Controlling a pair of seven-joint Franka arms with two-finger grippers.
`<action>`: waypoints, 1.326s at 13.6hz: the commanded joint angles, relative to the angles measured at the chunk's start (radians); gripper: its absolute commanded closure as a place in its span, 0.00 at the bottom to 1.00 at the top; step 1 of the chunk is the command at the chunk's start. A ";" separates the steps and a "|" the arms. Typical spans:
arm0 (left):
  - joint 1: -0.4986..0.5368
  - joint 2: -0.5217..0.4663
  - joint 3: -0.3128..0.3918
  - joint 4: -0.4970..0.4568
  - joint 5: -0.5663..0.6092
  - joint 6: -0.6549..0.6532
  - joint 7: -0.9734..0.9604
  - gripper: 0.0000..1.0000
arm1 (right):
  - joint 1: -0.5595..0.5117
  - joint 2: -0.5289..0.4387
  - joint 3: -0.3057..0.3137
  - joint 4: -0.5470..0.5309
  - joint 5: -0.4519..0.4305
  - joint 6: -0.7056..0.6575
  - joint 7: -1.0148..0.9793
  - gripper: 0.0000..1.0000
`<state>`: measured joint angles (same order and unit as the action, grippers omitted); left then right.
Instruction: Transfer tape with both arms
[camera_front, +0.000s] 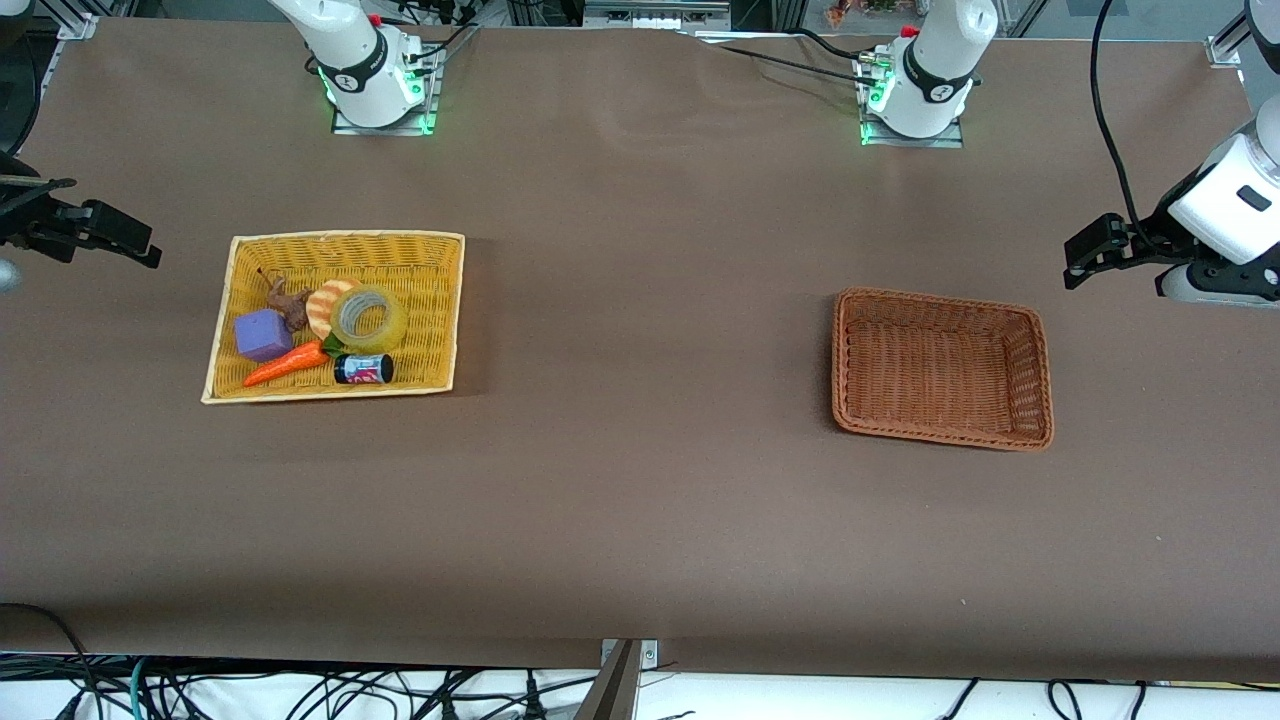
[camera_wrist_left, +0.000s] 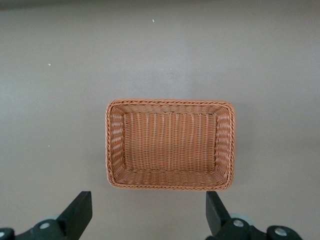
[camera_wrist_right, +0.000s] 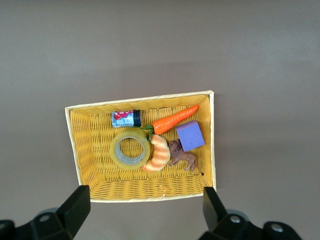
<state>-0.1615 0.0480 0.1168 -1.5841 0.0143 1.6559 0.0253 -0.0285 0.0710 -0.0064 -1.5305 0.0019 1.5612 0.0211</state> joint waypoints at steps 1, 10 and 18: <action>0.000 0.013 0.001 0.032 -0.024 -0.022 -0.002 0.00 | -0.008 -0.008 0.011 -0.007 -0.013 0.014 -0.007 0.00; 0.006 0.013 0.001 0.032 -0.045 -0.022 -0.002 0.00 | -0.014 0.020 0.008 0.030 -0.010 0.020 -0.007 0.00; 0.008 0.019 0.004 0.032 -0.059 -0.022 -0.004 0.00 | -0.014 0.021 0.008 0.030 -0.011 0.020 -0.004 0.00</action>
<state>-0.1579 0.0495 0.1189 -1.5841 -0.0227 1.6559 0.0252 -0.0333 0.0835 -0.0062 -1.5238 0.0014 1.5878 0.0211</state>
